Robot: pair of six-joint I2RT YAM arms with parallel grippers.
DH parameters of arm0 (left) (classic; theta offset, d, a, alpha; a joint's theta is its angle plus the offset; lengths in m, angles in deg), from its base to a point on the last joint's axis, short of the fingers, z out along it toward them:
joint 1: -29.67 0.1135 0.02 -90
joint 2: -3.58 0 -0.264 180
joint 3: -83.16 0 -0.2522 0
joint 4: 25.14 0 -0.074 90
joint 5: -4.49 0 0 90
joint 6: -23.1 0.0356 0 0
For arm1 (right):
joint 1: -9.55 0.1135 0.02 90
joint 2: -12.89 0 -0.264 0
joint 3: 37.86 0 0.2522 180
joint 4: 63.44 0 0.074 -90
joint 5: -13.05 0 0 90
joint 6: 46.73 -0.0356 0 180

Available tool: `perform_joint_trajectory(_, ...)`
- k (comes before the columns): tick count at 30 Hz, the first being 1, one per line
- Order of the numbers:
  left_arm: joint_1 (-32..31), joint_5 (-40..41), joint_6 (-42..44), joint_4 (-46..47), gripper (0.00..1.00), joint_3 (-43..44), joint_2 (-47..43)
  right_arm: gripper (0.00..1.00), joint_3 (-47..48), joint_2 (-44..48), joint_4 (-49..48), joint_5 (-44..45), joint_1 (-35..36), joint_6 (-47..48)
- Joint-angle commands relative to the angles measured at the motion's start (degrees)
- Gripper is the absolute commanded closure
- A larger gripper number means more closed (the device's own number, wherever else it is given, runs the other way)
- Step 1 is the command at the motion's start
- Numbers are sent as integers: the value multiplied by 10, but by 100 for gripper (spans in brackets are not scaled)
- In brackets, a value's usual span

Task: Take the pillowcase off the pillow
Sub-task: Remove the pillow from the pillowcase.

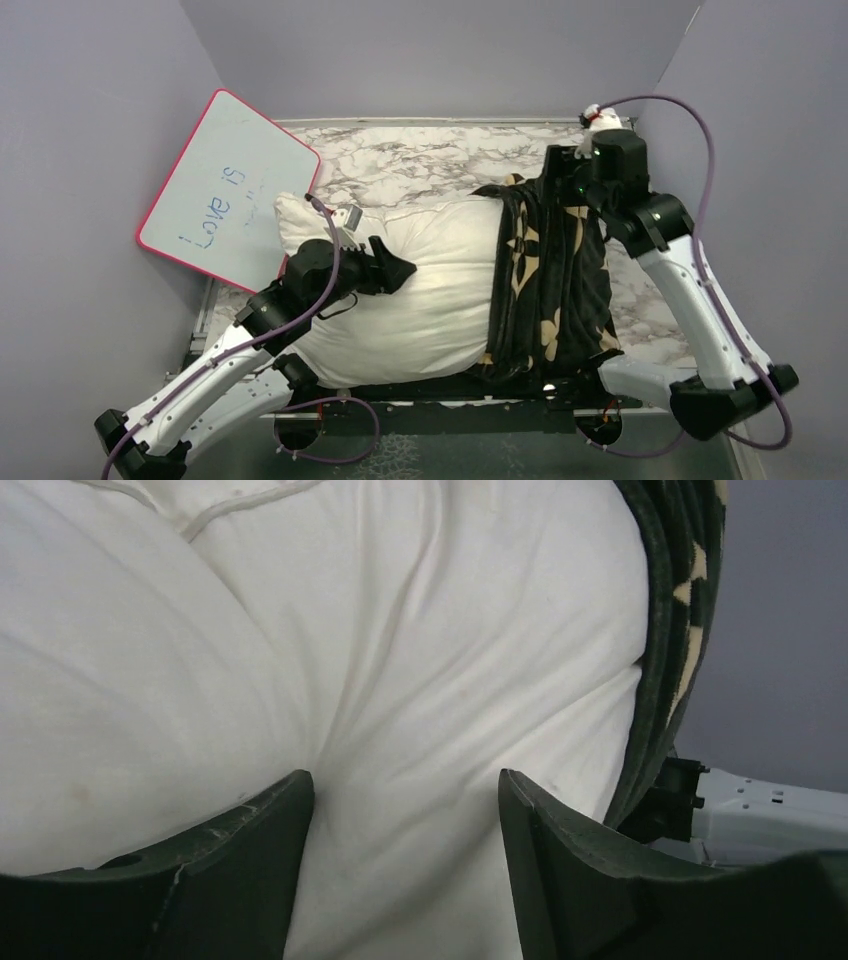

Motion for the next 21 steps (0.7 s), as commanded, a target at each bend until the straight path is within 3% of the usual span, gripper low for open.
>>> perform_joint_trajectory(1,-1,56,-1,-147,20,39,15,22,-51,105,26,69,-4,-27)
perform_joint_trajectory(4,-2,123,-12,-197,3,92,17,20,-96,155,54,44,-4,-63)
perform_joint_trajectory(5,-2,143,-14,-216,1,110,19,20,-113,165,62,32,-5,-77)
perform_joint_trajectory(10,-2,279,-87,-416,1,225,87,20,-232,184,55,-34,-5,-136)
perform_joint_trajectory(17,-1,388,-215,-606,1,259,93,18,-317,114,13,-84,-5,-173)
perform_joint_trajectory(21,-1,375,-218,-609,1,253,89,16,-316,82,-1,-43,-5,-160)
